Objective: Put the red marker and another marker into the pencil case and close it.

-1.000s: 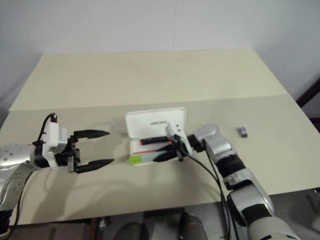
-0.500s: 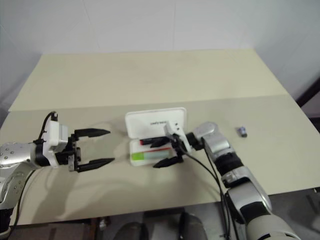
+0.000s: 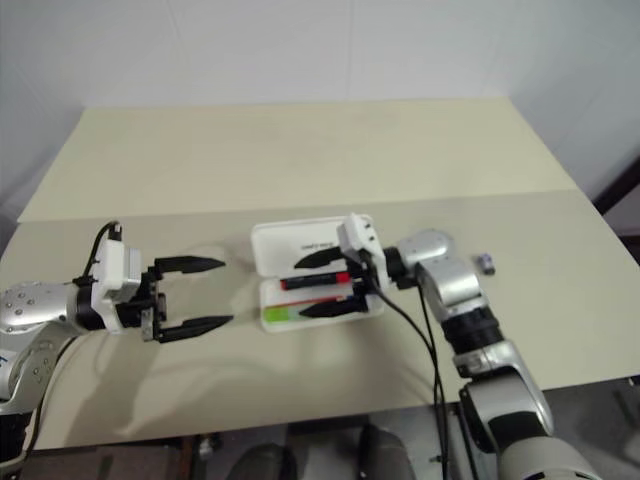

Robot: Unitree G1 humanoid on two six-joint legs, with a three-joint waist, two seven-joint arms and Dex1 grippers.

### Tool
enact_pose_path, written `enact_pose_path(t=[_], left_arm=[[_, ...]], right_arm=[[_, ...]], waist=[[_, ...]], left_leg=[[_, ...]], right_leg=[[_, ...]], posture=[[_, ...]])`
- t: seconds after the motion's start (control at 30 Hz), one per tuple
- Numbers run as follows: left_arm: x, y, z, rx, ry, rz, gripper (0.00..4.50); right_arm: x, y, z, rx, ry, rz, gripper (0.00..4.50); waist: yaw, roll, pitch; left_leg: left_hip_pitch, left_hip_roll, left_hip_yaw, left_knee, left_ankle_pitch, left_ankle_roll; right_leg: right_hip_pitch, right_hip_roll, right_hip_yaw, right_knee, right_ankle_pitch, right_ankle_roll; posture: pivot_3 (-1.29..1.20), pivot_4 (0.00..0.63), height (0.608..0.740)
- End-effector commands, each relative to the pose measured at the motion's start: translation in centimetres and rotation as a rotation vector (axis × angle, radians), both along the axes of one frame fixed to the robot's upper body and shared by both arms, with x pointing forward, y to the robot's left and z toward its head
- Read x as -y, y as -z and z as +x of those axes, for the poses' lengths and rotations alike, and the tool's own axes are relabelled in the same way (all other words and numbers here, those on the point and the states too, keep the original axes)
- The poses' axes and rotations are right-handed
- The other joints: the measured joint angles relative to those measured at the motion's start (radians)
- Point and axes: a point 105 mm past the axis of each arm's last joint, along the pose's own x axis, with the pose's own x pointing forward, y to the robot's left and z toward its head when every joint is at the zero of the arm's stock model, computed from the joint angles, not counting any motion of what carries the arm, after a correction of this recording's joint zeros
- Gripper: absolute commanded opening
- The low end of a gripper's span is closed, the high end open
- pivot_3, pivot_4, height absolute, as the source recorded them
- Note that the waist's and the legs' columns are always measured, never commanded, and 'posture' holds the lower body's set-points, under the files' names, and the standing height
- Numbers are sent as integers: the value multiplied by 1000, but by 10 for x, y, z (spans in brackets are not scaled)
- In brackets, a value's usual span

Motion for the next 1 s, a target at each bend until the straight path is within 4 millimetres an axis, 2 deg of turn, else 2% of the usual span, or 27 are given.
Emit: enact_pose_path(t=[0.03,0.23,0.3,0.4,0.5,0.67,0.87,1.0], left_arm=[[4,-6,-2,39,24,-2,4500],[10,-5,-1,45,25,-33,4500],[11,-4,-1,45,25,-41,4500],[16,-2,0,44,28,-57,4500],[23,-1,5,43,39,-80,4500],[34,-2,13,52,74,-100,4500],[45,-4,19,61,113,-115,4500],[49,-4,21,60,128,-120,4500]], right_arm=[[18,-22,0,69,54,42,4481],[82,-55,30,129,412,134,4481],[99,-59,34,131,494,153,4481],[138,-56,41,138,686,167,4481],[176,-41,46,144,893,183,4481],[223,-14,51,158,1185,201,4481],[249,14,45,146,1400,210,4481],[249,31,42,92,1468,227,4481]], waist=[[0,0,0],[1,0,0],[0,-1,0],[4,-1,0],[7,-1,-1],[1,-1,-1],[-1,-1,-1],[0,-1,-1]], left_leg=[[0,0,0,0,0,0],[0,0,0,0,0,0],[0,0,0,0,0,0],[0,0,1,0,0,0],[0,0,1,0,0,0],[1,0,2,0,0,0],[1,0,3,0,1,-1],[1,0,4,1,1,-1]], right_leg=[[0,0,0,0,0,0],[0,0,0,0,0,0],[0,0,0,0,0,0],[0,0,0,0,0,0],[1,-1,0,0,0,0],[1,-1,1,-1,0,0],[1,0,2,-1,0,0],[1,0,2,-1,0,0]], posture=[[0,150,740],[0,150,740],[0,150,740],[0,150,740],[0,150,740],[0,150,740],[0,150,740],[0,150,740]])
